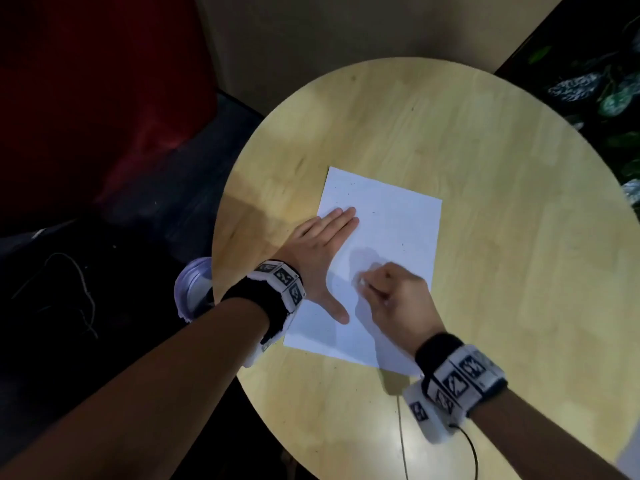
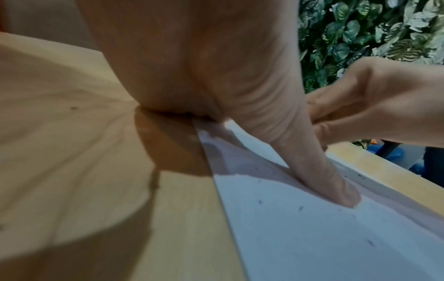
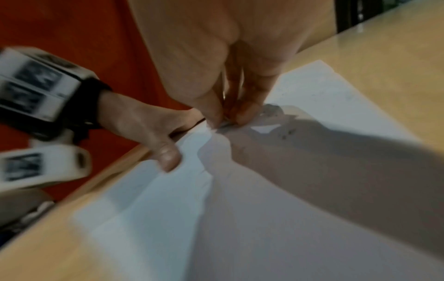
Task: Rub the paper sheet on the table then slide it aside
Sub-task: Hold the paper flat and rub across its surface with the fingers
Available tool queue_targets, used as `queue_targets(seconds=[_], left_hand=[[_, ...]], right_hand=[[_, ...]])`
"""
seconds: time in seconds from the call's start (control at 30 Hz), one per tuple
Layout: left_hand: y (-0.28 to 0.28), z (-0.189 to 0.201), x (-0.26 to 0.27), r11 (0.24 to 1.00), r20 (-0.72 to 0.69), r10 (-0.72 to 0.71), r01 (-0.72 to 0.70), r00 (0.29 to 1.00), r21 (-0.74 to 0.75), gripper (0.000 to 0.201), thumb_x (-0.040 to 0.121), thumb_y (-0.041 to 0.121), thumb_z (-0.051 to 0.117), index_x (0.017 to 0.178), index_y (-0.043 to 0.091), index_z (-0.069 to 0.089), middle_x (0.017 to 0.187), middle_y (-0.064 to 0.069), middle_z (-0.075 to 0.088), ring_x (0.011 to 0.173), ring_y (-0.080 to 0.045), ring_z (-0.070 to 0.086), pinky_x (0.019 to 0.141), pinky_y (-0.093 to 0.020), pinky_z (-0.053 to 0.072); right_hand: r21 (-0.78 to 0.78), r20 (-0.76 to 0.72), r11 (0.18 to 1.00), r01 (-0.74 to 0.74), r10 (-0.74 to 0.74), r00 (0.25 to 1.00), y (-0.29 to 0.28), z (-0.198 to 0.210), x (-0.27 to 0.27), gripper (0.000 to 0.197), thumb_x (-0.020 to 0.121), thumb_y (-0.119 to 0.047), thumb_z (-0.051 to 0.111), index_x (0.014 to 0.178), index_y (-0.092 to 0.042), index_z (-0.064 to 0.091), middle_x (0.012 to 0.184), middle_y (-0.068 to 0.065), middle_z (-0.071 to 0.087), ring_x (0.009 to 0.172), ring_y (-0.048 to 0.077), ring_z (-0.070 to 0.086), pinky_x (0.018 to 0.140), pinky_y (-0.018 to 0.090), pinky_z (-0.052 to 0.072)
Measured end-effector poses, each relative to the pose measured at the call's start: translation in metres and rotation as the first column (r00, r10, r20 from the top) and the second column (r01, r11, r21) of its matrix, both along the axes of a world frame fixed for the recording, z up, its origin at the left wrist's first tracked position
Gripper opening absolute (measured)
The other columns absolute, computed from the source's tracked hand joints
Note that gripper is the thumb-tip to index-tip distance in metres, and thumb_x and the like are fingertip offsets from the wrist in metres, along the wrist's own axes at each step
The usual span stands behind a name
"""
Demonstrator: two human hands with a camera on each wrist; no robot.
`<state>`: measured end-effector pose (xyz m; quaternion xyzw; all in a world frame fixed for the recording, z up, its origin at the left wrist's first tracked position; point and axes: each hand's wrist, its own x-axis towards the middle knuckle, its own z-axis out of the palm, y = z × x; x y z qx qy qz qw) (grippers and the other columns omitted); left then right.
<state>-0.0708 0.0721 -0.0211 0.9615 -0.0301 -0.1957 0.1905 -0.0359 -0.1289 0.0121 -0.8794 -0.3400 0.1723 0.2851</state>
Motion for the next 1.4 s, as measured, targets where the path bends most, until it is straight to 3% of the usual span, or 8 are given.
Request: queue_targets(seconds=[0.23,0.43,0.63,0.87,0.97,1.07,1.23,1.4], left_hand=[[-0.001,0.002,0.003,1.000,-0.047,-0.011,0.012,0.999,0.016,0.164,0.044,0.095,0.070,0.160,0.021,-0.020,0.166,0.006,-0.028,0.152,-0.008,-0.026,0.118,-0.028,-0.019],[-0.002,-0.001,0.000,1.000,-0.025,-0.011,0.012,1.000,0.020,0.165,0.043,0.098,0.067,0.160,0.021,-0.019,0.166,0.007,-0.030,0.150,-0.009,-0.030,0.120,-0.031,-0.020],[-0.005,0.005,0.005,0.999,-0.085,-0.012,0.015,0.996,0.038,0.166,0.044,0.093,0.072,0.159,0.020,-0.022,0.165,0.006,-0.031,0.151,-0.010,-0.029,0.120,-0.030,-0.019],[-0.004,0.004,0.001,1.000,-0.051,-0.004,0.005,0.999,0.022,0.165,0.045,0.094,0.070,0.159,0.020,-0.023,0.165,0.007,-0.032,0.150,-0.009,-0.031,0.118,-0.029,-0.021],[-0.004,0.004,0.003,1.000,-0.055,-0.010,0.011,0.998,0.028,0.165,0.045,0.093,0.071,0.159,0.019,-0.022,0.165,0.006,-0.031,0.151,-0.010,-0.029,0.119,-0.029,-0.019],[-0.004,0.004,0.004,1.000,-0.061,0.000,0.001,0.998,0.021,0.166,0.042,0.094,0.071,0.159,0.021,-0.022,0.165,0.007,-0.030,0.151,-0.009,-0.028,0.119,-0.029,-0.018],[-0.005,0.005,0.003,1.000,-0.058,0.007,-0.006,0.998,0.019,0.166,0.042,0.094,0.071,0.160,0.020,-0.019,0.166,0.005,-0.027,0.152,-0.010,-0.025,0.119,-0.027,-0.019],[-0.013,0.004,-0.008,1.000,0.000,0.031,-0.031,1.000,-0.002,0.166,0.043,0.095,0.070,0.161,0.016,-0.015,0.167,0.003,-0.025,0.153,-0.012,-0.025,0.118,-0.028,-0.024]], right_hand=[[-0.074,0.251,0.989,0.129,-0.107,0.962,0.042,-0.013,0.065,0.008,0.086,-0.004,0.062,0.087,-0.003,0.071,0.081,0.014,0.059,0.074,0.034,0.060,0.060,0.037,0.053],[-0.171,0.054,0.962,-0.215,0.227,0.972,-0.018,0.007,-0.031,0.020,0.082,-0.008,0.059,0.096,-0.017,0.069,0.092,0.002,0.062,0.082,0.022,0.062,0.063,0.032,0.055],[-0.188,0.205,0.982,0.024,0.015,0.979,0.049,-0.011,0.078,0.012,0.085,-0.004,0.059,0.085,-0.008,0.070,0.083,0.010,0.058,0.078,0.031,0.059,0.061,0.035,0.053],[-0.189,0.043,0.972,-0.140,0.150,0.988,-0.014,0.004,-0.026,0.012,0.083,-0.012,0.061,0.091,-0.020,0.066,0.093,-0.003,0.061,0.086,0.017,0.059,0.066,0.030,0.052],[-0.192,0.110,0.966,-0.172,0.196,0.975,-0.001,-0.006,0.011,0.021,0.075,-0.007,0.066,0.094,-0.016,0.070,0.095,0.006,0.064,0.087,0.029,0.062,0.065,0.031,0.055],[-0.203,0.240,0.979,0.022,0.028,0.970,0.039,-0.014,0.062,0.018,0.075,0.003,0.065,0.089,-0.006,0.071,0.084,0.014,0.062,0.078,0.034,0.061,0.056,0.035,0.053],[-0.192,0.185,0.981,0.021,0.015,0.983,0.020,-0.012,0.009,0.018,0.073,-0.002,0.068,0.089,-0.010,0.066,0.084,0.007,0.058,0.077,0.029,0.056,0.057,0.023,0.034],[-0.164,-0.010,0.979,-0.119,0.119,0.993,-0.027,0.000,-0.042,0.034,0.067,-0.003,0.070,0.096,-0.020,0.067,0.091,-0.007,0.055,0.083,0.008,0.050,0.061,0.013,0.045]])
